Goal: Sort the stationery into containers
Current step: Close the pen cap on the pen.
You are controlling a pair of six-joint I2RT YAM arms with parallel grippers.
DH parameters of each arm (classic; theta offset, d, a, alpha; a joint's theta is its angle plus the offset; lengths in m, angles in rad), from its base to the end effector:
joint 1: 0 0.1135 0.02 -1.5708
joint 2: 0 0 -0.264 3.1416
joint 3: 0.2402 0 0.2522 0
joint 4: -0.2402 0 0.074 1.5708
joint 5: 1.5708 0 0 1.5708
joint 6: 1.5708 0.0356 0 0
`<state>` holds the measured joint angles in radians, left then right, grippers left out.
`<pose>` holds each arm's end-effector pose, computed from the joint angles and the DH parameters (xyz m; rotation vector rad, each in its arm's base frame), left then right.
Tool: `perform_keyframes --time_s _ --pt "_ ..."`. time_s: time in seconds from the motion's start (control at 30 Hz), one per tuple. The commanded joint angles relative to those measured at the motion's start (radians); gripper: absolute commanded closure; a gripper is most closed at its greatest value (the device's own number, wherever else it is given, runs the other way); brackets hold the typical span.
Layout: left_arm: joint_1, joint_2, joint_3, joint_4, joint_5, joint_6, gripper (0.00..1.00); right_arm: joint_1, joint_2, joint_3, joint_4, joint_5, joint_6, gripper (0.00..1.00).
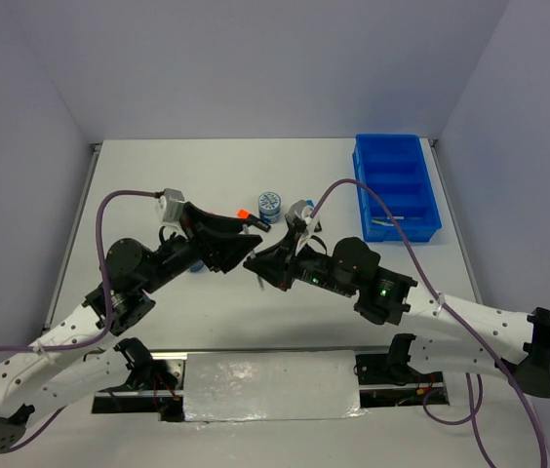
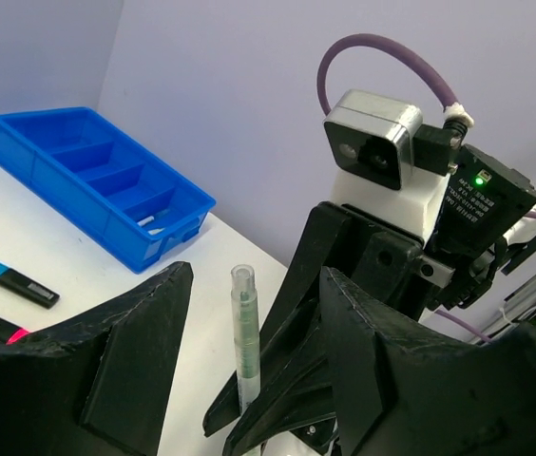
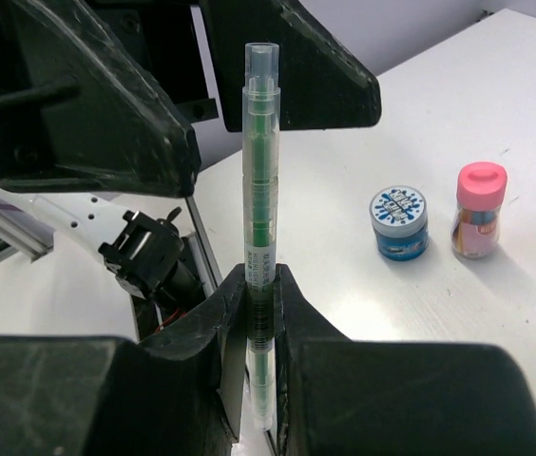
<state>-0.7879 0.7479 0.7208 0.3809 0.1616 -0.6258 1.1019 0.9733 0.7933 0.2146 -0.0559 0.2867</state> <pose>0.1196 -0.1283 0.3842 0.2608 1.3084 -1.3170 0.1034 0.2085 0.3507 -0.6982 1.4966 1.1289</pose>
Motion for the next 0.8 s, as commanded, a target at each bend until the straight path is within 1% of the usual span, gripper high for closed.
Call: perform_keyframes --time_s 0.0,0.13,0.17,0.23,0.27,0.3,0.4,0.43,0.47,0.53,0.57,0.63,0.77 --pt "-0.004 -0.016 0.054 0.012 -0.020 0.034 0.32 0.006 0.004 0.047 0.016 0.011 -0.011 1.00" --pt "-0.004 -0.009 0.060 0.001 -0.031 0.035 0.33 0.006 0.007 0.053 0.011 0.004 -0.015 1.00" --pt "-0.004 -0.005 0.063 0.003 -0.030 0.035 0.38 0.006 0.005 0.053 0.011 0.004 -0.015 1.00" --pt "-0.004 0.002 0.066 0.001 -0.027 0.034 0.43 0.006 0.005 0.053 0.012 0.002 -0.015 1.00" --pt "-0.004 0.007 0.066 0.000 -0.025 0.034 0.47 0.007 0.002 0.053 0.012 0.002 -0.015 1.00" --pt "-0.004 0.008 0.068 -0.002 -0.022 0.031 0.56 0.004 0.001 0.055 0.012 0.002 -0.017 1.00" --pt "-0.002 0.014 0.065 -0.002 -0.014 0.025 0.64 0.006 0.002 0.063 0.006 0.001 -0.021 1.00" --pt "-0.004 0.022 0.068 -0.007 -0.010 0.023 0.69 0.006 0.005 0.066 0.005 0.002 -0.023 1.00" --pt "-0.004 0.025 0.069 -0.010 -0.007 0.024 0.81 0.006 0.008 0.069 0.005 0.001 -0.023 1.00" --pt "-0.004 0.036 0.072 -0.017 0.002 0.023 0.91 0.006 0.013 0.076 0.008 0.001 -0.024 1.00" --pt "-0.004 0.042 0.075 -0.023 0.003 0.023 0.98 0.006 0.015 0.080 0.011 0.002 -0.027 1.00" --pt "-0.004 0.050 0.071 -0.027 0.006 0.018 1.00 0.006 0.024 0.096 0.009 0.007 -0.040 1.00" --pt "-0.004 0.045 0.017 0.018 0.016 -0.031 1.00 -0.004 0.064 0.210 -0.020 0.025 -0.076 1.00"
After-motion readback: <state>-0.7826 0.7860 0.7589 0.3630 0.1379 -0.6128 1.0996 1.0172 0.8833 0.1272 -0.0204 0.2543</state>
